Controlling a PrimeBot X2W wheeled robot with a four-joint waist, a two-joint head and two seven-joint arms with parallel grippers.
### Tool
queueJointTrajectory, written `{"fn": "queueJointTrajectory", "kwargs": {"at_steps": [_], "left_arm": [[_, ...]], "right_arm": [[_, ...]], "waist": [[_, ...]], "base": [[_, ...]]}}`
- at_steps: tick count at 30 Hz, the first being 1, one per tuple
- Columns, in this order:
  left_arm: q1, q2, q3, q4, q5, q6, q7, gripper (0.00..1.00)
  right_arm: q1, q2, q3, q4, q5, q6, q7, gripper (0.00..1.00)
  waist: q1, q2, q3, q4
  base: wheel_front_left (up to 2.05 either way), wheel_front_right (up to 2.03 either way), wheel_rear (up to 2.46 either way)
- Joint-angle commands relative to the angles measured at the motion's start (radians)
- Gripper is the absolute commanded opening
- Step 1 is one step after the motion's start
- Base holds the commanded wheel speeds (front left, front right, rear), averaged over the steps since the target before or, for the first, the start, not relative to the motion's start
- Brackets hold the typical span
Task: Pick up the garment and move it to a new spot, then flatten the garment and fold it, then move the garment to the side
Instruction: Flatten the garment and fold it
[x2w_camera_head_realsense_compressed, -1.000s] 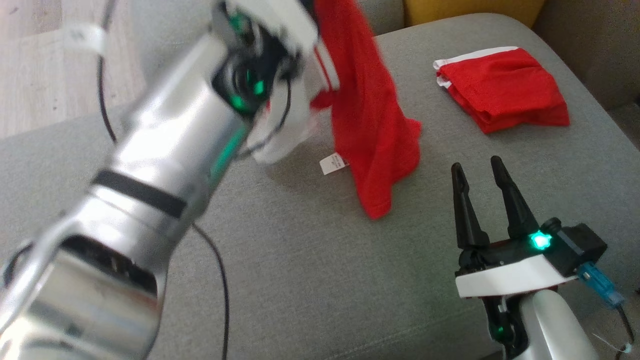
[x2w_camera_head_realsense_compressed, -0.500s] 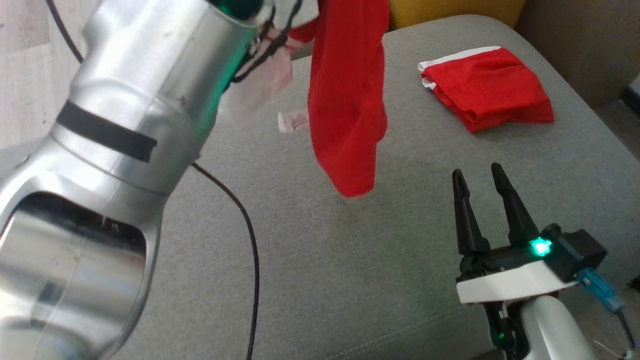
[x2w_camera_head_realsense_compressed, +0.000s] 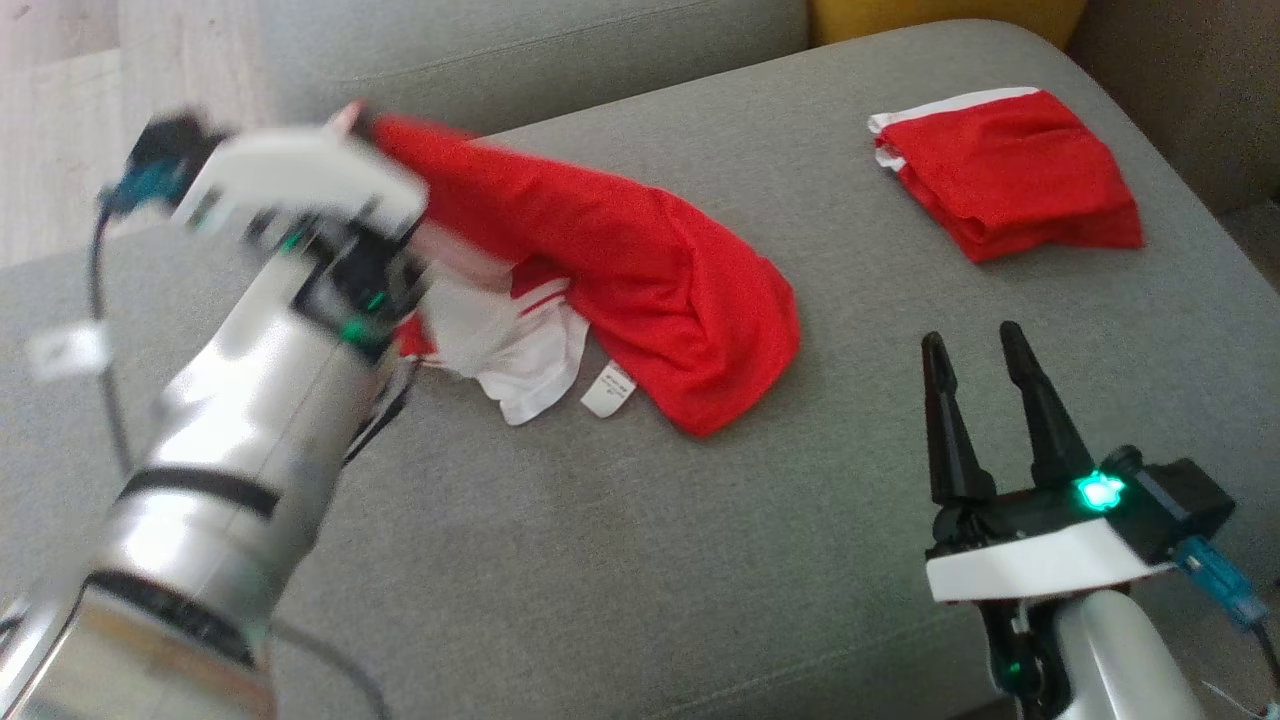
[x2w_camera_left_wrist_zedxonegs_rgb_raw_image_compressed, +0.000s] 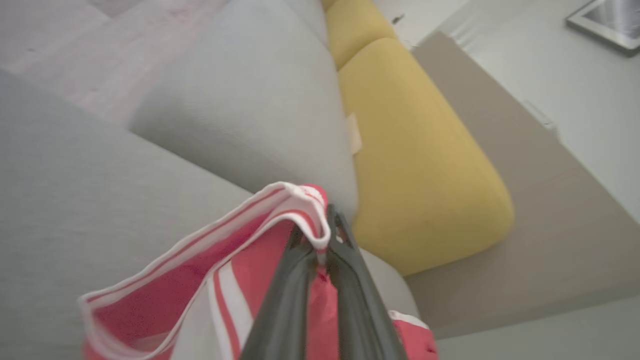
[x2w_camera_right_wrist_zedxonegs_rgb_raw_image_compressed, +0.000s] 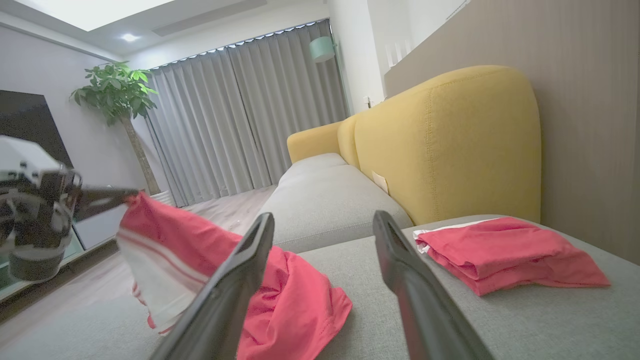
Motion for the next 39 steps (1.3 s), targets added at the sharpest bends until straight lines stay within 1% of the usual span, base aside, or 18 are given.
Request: {"fn": "queueJointTrajectory", "kwargs": {"at_steps": [1, 7, 11, 12, 13, 14, 15, 17, 19, 21, 22, 25, 26, 29, 31, 34, 37, 39], "left_arm": [[-0.025, 0.07, 0.04, 0.005, 0.027, -0.026, -0.013, 0.0], [0.064, 0.155, 0.097, 0.071, 0.122, -0.09, -0.013, 0.0], [0.063, 0.186, 0.094, 0.051, 0.235, -0.16, -0.013, 0.0], [0.064, 0.188, 0.098, 0.044, 0.257, -0.176, -0.013, 0.07], [0.068, 0.186, 0.101, 0.037, 0.274, -0.196, -0.013, 0.42], [0.07, 0.187, 0.102, 0.033, 0.294, -0.211, -0.013, 1.0], [0.068, 0.203, 0.112, 0.019, 0.358, -0.222, -0.013, 1.0], [0.077, 0.228, 0.143, -0.023, 0.455, -0.214, -0.013, 1.0], [0.119, 0.252, 0.218, -0.108, 0.567, -0.188, -0.013, 1.0], [0.208, 0.261, 0.312, -0.237, 0.702, -0.143, -0.013, 1.0], [0.208, 0.261, 0.312, -0.237, 0.702, -0.143, -0.013, 1.0], [0.413, 0.216, 0.439, -0.426, 0.868, -0.09, -0.013, 1.0], [0.484, 0.193, 0.467, -0.477, 0.914, -0.08, -0.013, 1.0], [0.668, 0.103, 0.551, -0.583, 0.991, -0.062, -0.013, 1.0], [0.752, 0.043, 0.576, -0.62, 1.032, -0.079, -0.013, 1.0], [0.816, -0.019, 0.557, -0.626, 1.074, -0.131, -0.013, 1.0], [0.815, -0.044, 0.498, -0.594, 1.096, -0.196, -0.014, 1.0], [0.791, -0.05, 0.46, -0.559, 1.103, -0.216, -0.014, 1.0]], "right_arm": [[-0.01, 0.002, 0.013, -0.036, 0.001, -0.001, -0.009, 1.0], [0.003, 0.002, 0.004, -0.042, -0.028, -0.001, -0.009, 1.0], [-0.004, 0.002, 0.006, -0.044, -0.043, -0.001, -0.009, 1.0], [-0.008, 0.002, 0.008, -0.045, -0.044, -0.001, -0.009, 1.0], [-0.012, 0.002, 0.011, -0.045, -0.044, -0.001, -0.009, 1.0], [-0.016, 0.002, 0.016, -0.045, -0.044, -0.001, -0.009, 1.0], [-0.024, 0.002, 0.024, -0.045, -0.043, -0.001, -0.009, 1.0], [-0.029, 0.002, 0.03, -0.046, -0.041, -0.001, -0.009, 1.0], [-0.031, 0.002, 0.034, -0.047, -0.04, -0.001, -0.009, 1.0], [-0.026, 0.002, 0.032, -0.047, -0.039, -0.001, -0.009, 1.0], [-0.026, 0.002, 0.032, -0.047, -0.039, -0.001, -0.009, 1.0], [-0.01, 0.002, 0.026, -0.043, -0.041, -0.001, -0.009, 1.0], [-0.006, 0.002, 0.025, -0.043, -0.042, -0.001, -0.009, 1.0], [-0.002, 0.002, 0.026, -0.042, -0.044, -0.001, -0.009, 1.0], [-0.006, 0.002, 0.026, -0.046, -0.045, -0.001, -0.009, 1.0], [-0.013, 0.002, 0.03, -0.045, -0.05, -0.001, -0.009, 1.0], [-0.022, 0.002, 0.035, -0.043, -0.053, -0.001, -0.009, 1.0], [-0.029, 0.002, 0.039, -0.042, -0.053, -0.001, -0.009, 1.0]], "waist": [[0.0, 0.0, 0.003, 0.017], [0.0, 0.0, 0.029, 0.069], [0.0, 0.0, 0.056, 0.098], [0.0, 0.0, 0.063, 0.102], [0.0, 0.0, 0.069, 0.105], [0.0, 0.0, 0.075, 0.108], [0.0, 0.0, 0.084, 0.11], [0.0, 0.0, 0.09, 0.111], [0.0, 0.0, 0.092, 0.111], [0.0, 0.0, 0.089, 0.115], [0.0, 0.0, 0.089, 0.115], [0.0, 0.0, 0.082, 0.126], [0.0, 0.0, 0.082, 0.131], [0.0, 0.0, 0.083, 0.141], [0.0, 0.0, 0.091, 0.149], [0.0, 0.0, 0.103, 0.161], [0.0, 0.0, 0.115, 0.165], [0.0, 0.0, 0.123, 0.163]], "base": [[0.0, 0.0, 0.0], [0.0, 0.0, 0.0], [0.0, 0.0, 0.0], [0.0, 0.0, 0.0], [0.0, 0.0, 0.0], [0.0, 0.0, 0.0], [0.0, 0.0, 0.0], [0.0, 0.0, 0.0], [0.0, 0.0, 0.0], [0.0, 0.0, 0.0], [0.0, 0.0, 0.0], [0.0, 0.0, 0.0], [0.0, 0.0, 0.0], [0.0, 0.0, 0.0], [0.0, 0.0, 0.0], [0.0, 0.0, 0.0], [0.0, 0.0, 0.0], [0.0, 0.0, 0.0]]}}
